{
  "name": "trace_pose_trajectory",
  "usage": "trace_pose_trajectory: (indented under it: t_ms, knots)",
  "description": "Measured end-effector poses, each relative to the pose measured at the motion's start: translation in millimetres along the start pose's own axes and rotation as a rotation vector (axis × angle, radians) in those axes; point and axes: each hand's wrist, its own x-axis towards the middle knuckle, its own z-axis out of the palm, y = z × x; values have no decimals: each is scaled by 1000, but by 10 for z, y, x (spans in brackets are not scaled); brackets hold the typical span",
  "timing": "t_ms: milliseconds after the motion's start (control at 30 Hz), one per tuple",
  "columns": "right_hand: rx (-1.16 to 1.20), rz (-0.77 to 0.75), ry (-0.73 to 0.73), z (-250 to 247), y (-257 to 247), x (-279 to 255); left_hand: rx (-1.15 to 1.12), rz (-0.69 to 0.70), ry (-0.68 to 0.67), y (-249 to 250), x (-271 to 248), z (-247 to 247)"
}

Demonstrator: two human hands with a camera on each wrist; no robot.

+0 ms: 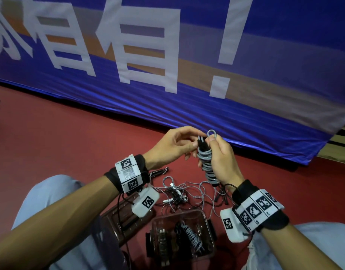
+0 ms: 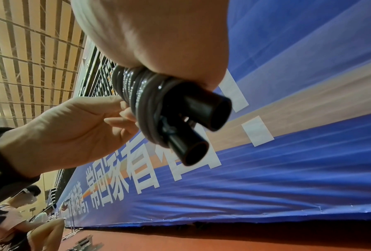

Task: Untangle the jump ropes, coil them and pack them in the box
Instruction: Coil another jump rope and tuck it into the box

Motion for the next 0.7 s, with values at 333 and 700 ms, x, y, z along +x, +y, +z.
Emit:
trace_pose_trajectory:
  t_ms: [333, 700]
  knots:
    - [-36, 9, 9, 34, 19, -9, -10, -89, 9, -17, 9, -68]
    - [-136, -71, -13, 83, 35, -40, 380, 162, 142, -65, -30, 45]
